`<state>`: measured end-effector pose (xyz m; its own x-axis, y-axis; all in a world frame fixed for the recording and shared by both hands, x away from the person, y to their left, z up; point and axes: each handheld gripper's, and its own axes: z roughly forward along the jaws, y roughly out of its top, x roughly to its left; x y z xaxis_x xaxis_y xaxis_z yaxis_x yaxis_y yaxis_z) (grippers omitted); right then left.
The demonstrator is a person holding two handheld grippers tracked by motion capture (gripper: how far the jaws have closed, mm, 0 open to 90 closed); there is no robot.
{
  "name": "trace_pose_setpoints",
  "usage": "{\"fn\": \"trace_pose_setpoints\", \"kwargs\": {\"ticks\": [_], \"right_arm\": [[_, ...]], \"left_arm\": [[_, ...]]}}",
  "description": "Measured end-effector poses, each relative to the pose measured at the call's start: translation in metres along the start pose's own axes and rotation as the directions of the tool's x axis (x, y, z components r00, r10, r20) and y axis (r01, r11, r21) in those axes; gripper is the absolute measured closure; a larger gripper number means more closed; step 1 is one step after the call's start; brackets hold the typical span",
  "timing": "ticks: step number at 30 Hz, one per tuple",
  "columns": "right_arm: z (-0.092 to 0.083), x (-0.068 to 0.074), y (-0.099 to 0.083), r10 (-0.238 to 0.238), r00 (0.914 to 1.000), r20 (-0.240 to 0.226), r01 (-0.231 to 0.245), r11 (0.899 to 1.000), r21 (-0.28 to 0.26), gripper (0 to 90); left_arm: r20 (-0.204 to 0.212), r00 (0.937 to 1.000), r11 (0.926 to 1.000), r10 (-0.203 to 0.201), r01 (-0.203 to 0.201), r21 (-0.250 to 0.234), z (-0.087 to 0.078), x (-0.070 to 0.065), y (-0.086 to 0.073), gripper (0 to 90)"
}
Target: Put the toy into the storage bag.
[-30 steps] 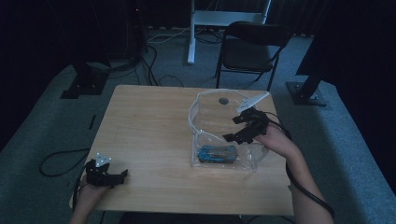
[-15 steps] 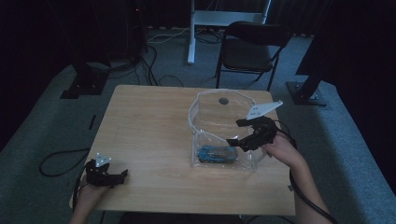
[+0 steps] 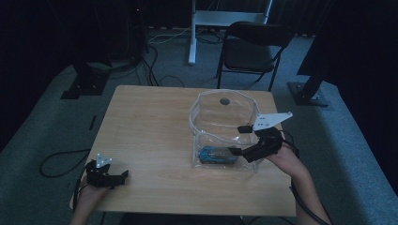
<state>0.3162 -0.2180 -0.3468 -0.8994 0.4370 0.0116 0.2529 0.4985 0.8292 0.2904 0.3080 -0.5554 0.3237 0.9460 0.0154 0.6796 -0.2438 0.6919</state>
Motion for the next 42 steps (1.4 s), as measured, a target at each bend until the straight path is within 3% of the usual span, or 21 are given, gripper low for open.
{"fn": "trace_pose_setpoints", "kwargs": {"ticks": [17, 32, 42], "right_arm": [[-0.01, 0.022, -0.025, 0.009, 0.9995, -0.032, -0.012, 0.997, -0.081, 15.4], [0.004, 0.027, -0.06, 0.049, 0.9959, -0.075, -0.054, 0.997, -0.057, 14.2], [0.019, 0.025, -0.088, 0.072, 0.995, -0.07, -0.075, 0.996, -0.042, 13.9]], "left_arm": [[0.0, 1.0, 1.0, 0.001, -0.001, 0.0, 0.0, 0.0, 0.0, 0.2], [0.0, 1.0, 1.0, 0.001, -0.001, 0.0, 0.0, 0.0, 0.0, 0.2], [-0.001, 1.0, 1.0, 0.001, -0.001, 0.001, 0.0, 0.0, 0.0, 0.2]]}}
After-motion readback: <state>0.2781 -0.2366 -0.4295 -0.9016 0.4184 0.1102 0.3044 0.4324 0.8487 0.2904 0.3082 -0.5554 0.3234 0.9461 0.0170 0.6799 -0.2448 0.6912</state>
